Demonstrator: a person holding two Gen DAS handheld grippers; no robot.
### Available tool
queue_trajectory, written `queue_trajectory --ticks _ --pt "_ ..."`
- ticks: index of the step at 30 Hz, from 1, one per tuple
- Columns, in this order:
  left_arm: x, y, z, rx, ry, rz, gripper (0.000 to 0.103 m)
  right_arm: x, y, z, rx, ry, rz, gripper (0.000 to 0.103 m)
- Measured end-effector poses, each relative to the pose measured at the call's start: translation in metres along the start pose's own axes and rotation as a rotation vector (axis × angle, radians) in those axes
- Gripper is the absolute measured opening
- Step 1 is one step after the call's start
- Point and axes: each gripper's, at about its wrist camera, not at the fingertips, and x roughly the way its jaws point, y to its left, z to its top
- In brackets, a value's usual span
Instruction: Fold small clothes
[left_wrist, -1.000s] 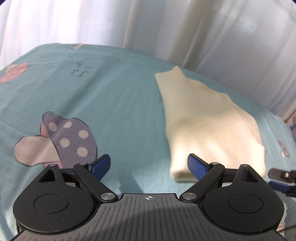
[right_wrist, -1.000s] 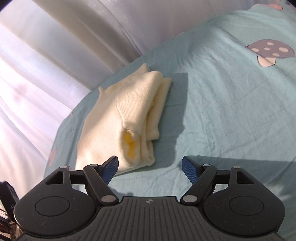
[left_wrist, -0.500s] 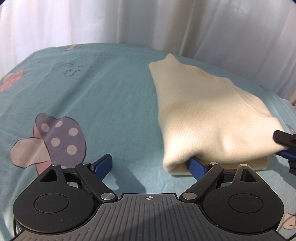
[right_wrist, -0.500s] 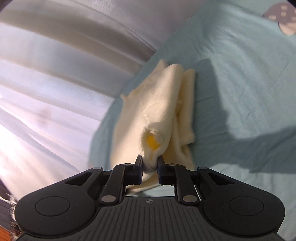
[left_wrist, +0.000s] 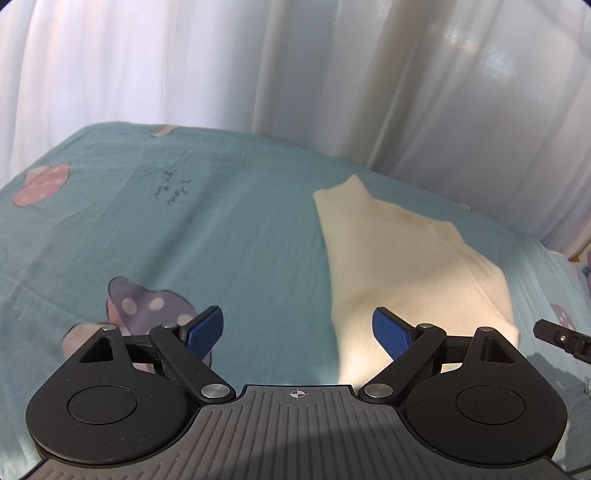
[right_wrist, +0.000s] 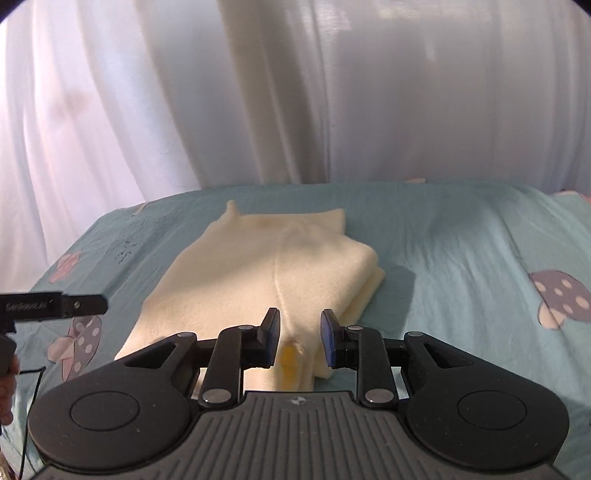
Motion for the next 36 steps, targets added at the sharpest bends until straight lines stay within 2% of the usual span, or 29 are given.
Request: queue_trajectory --ticks 2,4,5,6,10,16,17,19,21,26,32,36 --pt "0.017 -0.010 0.008 0.033 -0.007 -0.001 0.092 0.014 0.012 -0.002 -0.055 0.012 -0.007 0.024" --pt "0.034 -0.020 0.013 0.050 0.009 -0.007 0.092 0.029 0.016 -0.008 -0.106 0.052 -0.102 0.024" --pt "0.043 -0.024 0.014 0.054 0.015 -0.009 0.090 0.036 0.014 -0.013 -0.115 0.079 -0.134 0.032" --pt "0.053 -0.029 0.013 0.061 0.032 0.009 0.090 0.038 0.008 -0.016 -0.098 0.074 -0.127 0.038" --pt "0.077 -0.032 0.005 0.094 0.085 0.024 0.095 0.035 -0.005 -0.014 -0.048 0.091 -0.095 0.040" --pt "0.079 -0.018 0.005 0.039 0.123 -0.009 0.097 0.031 0.007 -0.019 -0.137 0.085 -0.184 0.067" --pt "0.076 -0.018 0.003 0.046 0.136 -0.004 0.097 0.026 0.009 -0.020 -0.140 0.102 -0.195 0.075" --pt "0.068 -0.020 -0.003 0.081 0.176 0.018 0.097 0.014 0.009 -0.026 -0.137 0.129 -0.200 0.084" --pt "0.056 -0.021 -0.012 0.110 0.193 0.019 0.096 0.001 0.009 -0.034 -0.124 0.160 -0.187 0.099" --pt "0.032 -0.035 -0.033 0.177 0.227 0.031 0.096 -0.018 0.015 -0.050 -0.082 0.246 -0.150 0.099" --pt "0.029 -0.053 -0.042 0.231 0.250 0.064 0.100 -0.025 0.024 -0.047 -0.088 0.252 -0.138 0.099" --pt "0.027 -0.054 -0.042 0.219 0.251 0.073 0.102 -0.027 0.021 -0.043 0.003 0.242 -0.128 0.099"
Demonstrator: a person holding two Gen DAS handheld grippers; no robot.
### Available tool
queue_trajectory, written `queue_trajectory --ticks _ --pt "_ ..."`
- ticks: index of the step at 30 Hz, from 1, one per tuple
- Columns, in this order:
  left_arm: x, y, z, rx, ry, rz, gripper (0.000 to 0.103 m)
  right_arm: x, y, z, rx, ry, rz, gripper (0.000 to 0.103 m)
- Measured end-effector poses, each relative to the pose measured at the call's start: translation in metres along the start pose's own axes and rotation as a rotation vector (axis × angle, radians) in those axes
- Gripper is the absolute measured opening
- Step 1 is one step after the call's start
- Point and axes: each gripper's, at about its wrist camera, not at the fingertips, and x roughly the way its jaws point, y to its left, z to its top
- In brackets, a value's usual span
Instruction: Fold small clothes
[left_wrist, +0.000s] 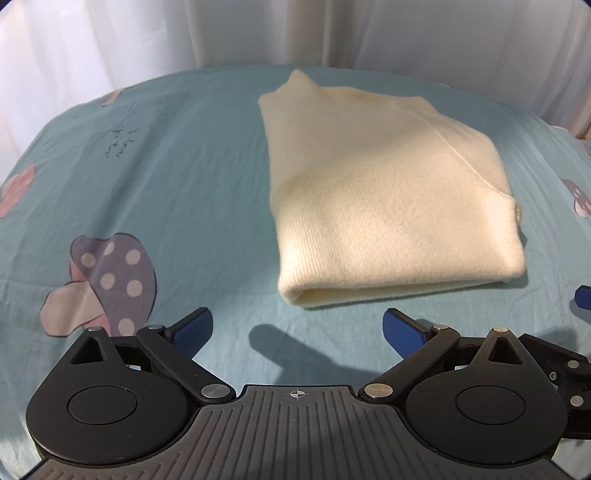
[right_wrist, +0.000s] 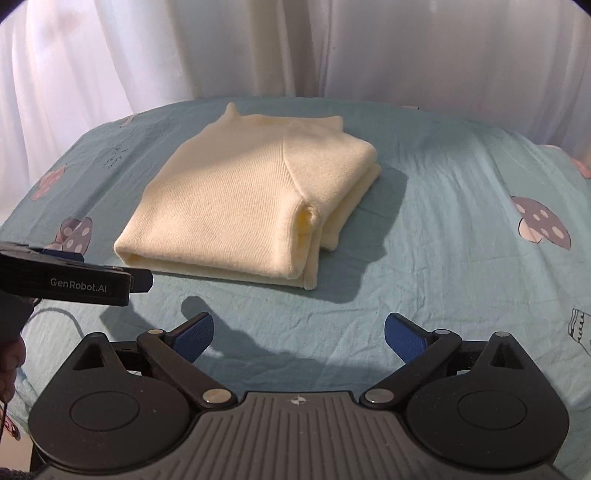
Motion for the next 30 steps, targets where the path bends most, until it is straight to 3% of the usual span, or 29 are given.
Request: queue_trajectory --ticks 4,7,9,17,21,30 --pt "-0.002 0.008 0.001 -0.049 0.006 -0.017 0.103 -0.003 -0.005 0.004 0.049 -0.015 -0.019 0.099" --pt "-0.005 0.015 0.002 -0.084 0.007 -0.042 0.103 0.000 -0.010 0.009 0.095 0.030 0.029 0.099" --pt "-0.007 0.015 0.002 -0.090 0.001 -0.031 0.103 0.003 -0.009 0.012 0.120 0.059 0.016 0.099" --pt "-0.014 0.005 0.005 -0.032 -0.005 0.039 0.103 0.017 0.003 0.017 0.062 0.165 -0.081 0.099" --pt "-0.015 0.001 0.005 -0.006 -0.002 0.060 0.103 0.022 0.001 0.018 0.100 0.213 -0.060 0.099" --pt "-0.013 0.003 0.008 -0.027 0.013 0.048 0.103 0.022 0.006 0.021 0.069 0.208 -0.110 0.099"
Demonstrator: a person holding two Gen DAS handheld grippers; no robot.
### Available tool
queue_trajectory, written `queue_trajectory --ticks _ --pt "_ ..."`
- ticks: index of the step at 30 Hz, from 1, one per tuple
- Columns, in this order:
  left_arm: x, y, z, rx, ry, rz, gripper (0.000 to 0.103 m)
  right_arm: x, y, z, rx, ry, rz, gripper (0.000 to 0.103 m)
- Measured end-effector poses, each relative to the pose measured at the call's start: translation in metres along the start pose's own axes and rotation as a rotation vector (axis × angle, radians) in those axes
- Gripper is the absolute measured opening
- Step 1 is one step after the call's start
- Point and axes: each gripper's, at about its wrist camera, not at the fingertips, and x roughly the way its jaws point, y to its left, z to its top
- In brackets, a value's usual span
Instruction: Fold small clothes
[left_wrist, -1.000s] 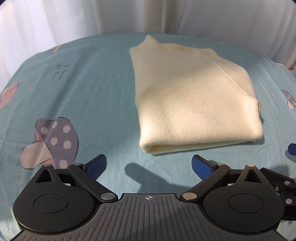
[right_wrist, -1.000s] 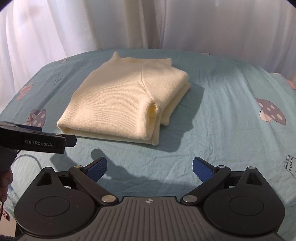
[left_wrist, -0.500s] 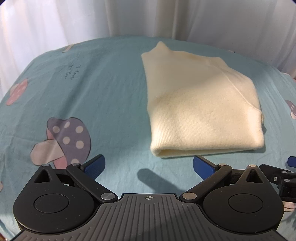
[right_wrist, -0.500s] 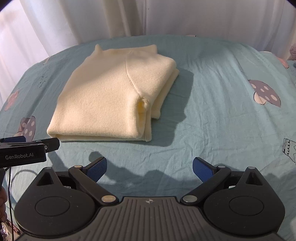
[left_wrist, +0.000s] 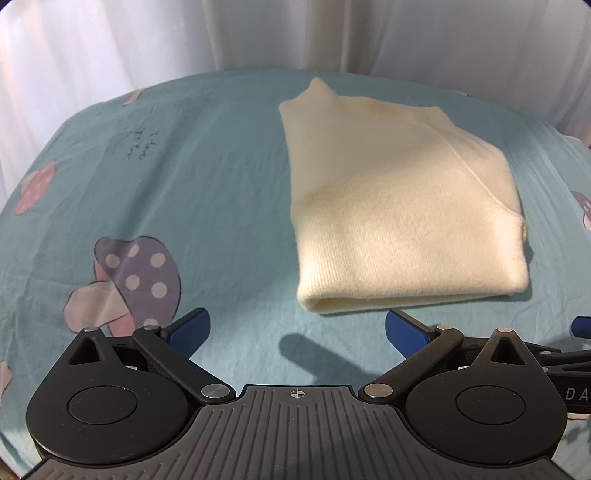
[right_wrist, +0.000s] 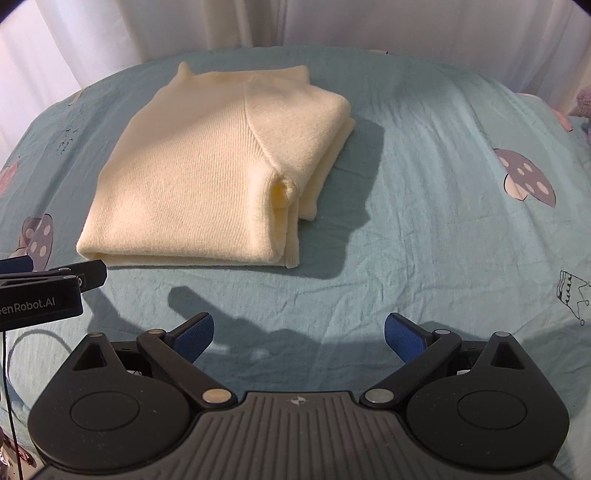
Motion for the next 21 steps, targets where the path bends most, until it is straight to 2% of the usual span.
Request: queue_trajectory --ticks 21 --pt "0.0066 -0.0054 0.0054 0.043 0.017 0.022 0.103 0.0001 0.0011 0.0084 -0.010 -0.006 -0.029 0.099"
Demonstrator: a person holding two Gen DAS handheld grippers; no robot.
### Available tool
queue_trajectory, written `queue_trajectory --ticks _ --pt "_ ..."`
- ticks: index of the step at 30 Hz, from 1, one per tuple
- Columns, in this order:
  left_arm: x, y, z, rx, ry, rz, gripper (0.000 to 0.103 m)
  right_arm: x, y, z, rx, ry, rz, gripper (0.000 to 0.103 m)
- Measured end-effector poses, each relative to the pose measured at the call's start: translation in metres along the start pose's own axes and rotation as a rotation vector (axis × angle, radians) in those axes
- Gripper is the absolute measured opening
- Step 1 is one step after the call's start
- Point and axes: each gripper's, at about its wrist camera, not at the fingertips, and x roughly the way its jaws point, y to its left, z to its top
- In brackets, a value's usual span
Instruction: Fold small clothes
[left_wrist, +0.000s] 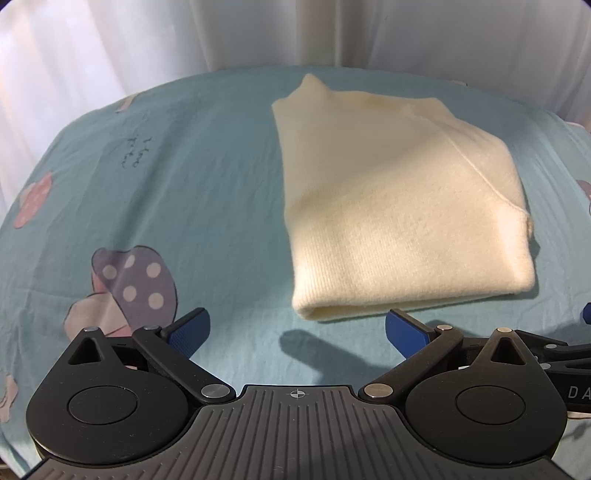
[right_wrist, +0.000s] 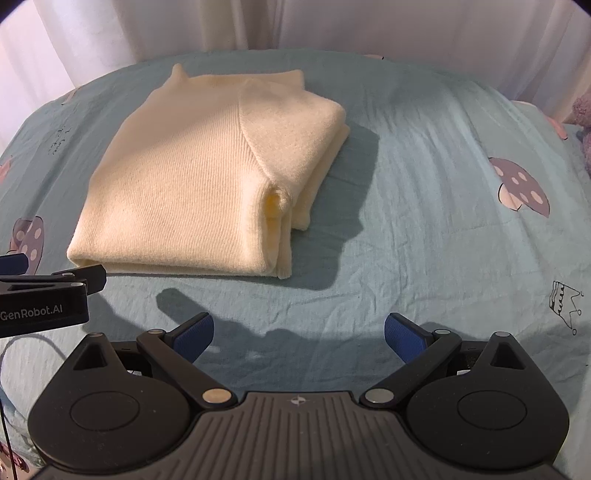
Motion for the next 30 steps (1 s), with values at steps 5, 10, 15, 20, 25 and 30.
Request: queue_trajectory --ticks 5,10,15,20,25,30 --pt "0.0007 -0.0002 0.0000 0.005 0.003 0.001 0.103 0.0000 -0.0001 0.0008 0.005 -0.003 -0.001 0.099" --pt "0.0014 -0.0004 0.0000 0.005 0.006 0.002 0.103 0.0003 -0.0009 0.0008 0.006 -0.005 -0.006 0.099" --pt "0.0023 -0.0004 -0.0008 0.008 0.009 0.002 0.103 0.0008 -0.0018 0.0006 0.006 -0.008 -0.006 0.099" --pt "0.0030 -0.0003 -0.0014 0.008 0.011 0.002 0.103 0.0015 -0.0038 0.0009 0.011 -0.009 -0.009 0.099" --pt "0.0041 -0.0009 -0.0027 0.009 0.014 0.006 0.103 0.0018 -0.0044 0.0015 0.014 -0.009 -0.010 0.099" --pt "0.0038 -0.0022 -0.0036 0.012 0.017 0.002 0.103 0.0020 -0.0040 0.0022 0.015 -0.012 -0.012 0.099"
